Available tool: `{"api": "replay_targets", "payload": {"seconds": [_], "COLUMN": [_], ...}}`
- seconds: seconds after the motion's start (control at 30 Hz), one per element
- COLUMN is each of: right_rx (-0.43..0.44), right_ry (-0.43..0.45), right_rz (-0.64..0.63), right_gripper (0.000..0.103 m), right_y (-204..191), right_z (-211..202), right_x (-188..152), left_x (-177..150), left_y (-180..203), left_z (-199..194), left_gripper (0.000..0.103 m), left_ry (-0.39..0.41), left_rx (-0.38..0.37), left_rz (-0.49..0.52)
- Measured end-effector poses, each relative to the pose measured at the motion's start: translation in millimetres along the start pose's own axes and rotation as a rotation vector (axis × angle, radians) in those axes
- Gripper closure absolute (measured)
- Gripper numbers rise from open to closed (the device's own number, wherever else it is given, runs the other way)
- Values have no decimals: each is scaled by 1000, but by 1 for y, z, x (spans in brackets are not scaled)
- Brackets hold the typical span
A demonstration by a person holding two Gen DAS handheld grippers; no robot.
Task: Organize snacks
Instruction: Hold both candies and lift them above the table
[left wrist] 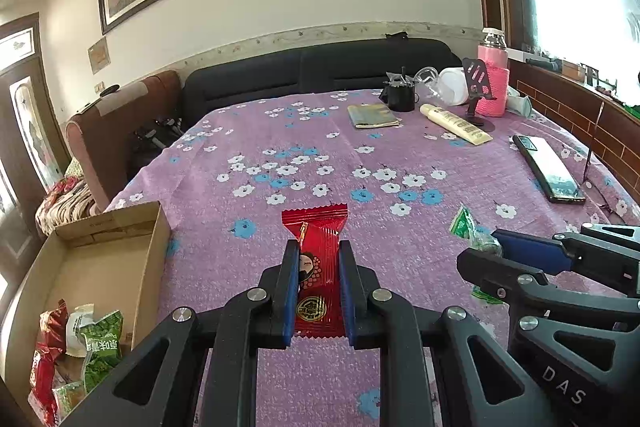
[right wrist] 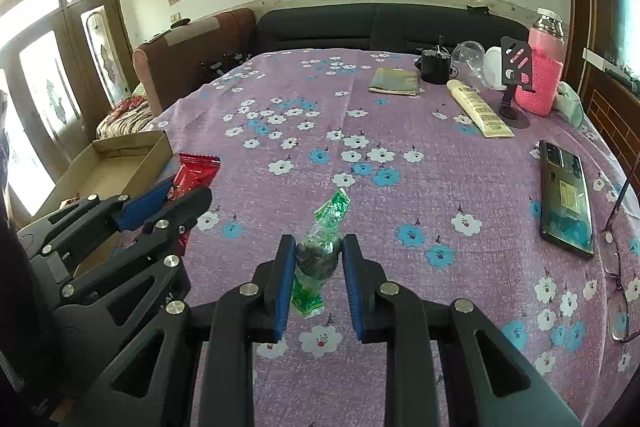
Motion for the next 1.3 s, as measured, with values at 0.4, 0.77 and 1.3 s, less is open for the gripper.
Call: {"api": "replay_targets", "payload": {"seconds": [0.4,0.77,1.3], "right_rx": [3,11,15], "right_ry": [-6,-7,-18], "right_rz": [30,38,50], "right_gripper": [80,80,80], "right_y": [7,8,9], "right_z": [3,1,4], "right_x": [0,0,0], "left_x": [1,0,-2], "left_y": [0,1,2], "left_z": [2,3,8], "left_gripper": [85,85,85], "left_ry": [1,-15,-38], "left_rx": [1,-3,-27], "left_rz": [3,4,-6]}}
Point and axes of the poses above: each gripper's, at about its wrist camera, not at the fingertips, and z roughly the way its jaws point, y to its right, x to its top, the point moved 9 cm from there along z, roughly the way its jaws point, and after that the axes turned 6 degrees about z, right-handed, at the moved point
